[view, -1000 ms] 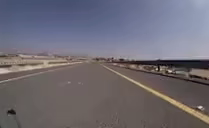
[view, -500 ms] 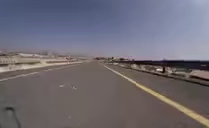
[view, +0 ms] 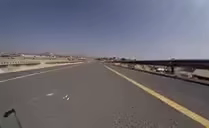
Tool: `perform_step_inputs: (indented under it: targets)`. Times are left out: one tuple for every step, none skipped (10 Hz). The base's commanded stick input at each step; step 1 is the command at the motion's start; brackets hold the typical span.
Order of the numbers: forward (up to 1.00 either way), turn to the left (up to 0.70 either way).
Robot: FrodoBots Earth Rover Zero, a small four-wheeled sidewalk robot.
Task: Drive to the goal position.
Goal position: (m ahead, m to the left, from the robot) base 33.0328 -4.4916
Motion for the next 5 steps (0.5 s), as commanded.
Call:
perform_step_inputs:
  targets:
    - [1.0, 0.27]
    - [1.0, 0.22]
    - [1.0, 0.09]
    - [1.0, 0.0]
    - [1.0, 0.0]
